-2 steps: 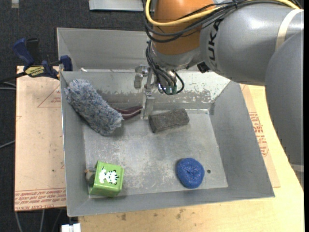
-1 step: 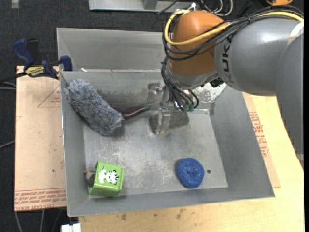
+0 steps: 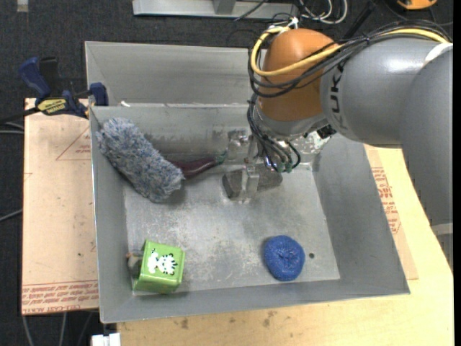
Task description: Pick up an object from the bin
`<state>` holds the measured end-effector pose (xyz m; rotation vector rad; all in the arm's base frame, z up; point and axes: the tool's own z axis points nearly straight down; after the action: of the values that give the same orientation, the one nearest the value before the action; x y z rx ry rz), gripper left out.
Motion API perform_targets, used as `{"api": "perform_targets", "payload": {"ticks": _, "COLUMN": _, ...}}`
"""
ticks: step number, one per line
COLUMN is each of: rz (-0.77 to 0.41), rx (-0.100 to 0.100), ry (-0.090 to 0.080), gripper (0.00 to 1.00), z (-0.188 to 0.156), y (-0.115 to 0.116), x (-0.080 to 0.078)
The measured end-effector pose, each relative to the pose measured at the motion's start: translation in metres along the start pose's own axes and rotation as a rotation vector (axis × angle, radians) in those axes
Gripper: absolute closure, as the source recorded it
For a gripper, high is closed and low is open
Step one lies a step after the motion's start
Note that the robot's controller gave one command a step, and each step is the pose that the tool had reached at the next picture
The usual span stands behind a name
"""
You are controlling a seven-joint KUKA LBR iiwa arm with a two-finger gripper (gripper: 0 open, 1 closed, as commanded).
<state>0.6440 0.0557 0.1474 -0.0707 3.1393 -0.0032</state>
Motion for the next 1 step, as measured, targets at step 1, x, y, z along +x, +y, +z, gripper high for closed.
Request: {"api": "perform_targets", "payload": {"ticks": 1, "rz": -0.043, "rx": -0.004, "ry": 0.001, "gripper": 1.0, "z": 0.0607, "y": -0.024, "x": 0.0029}}
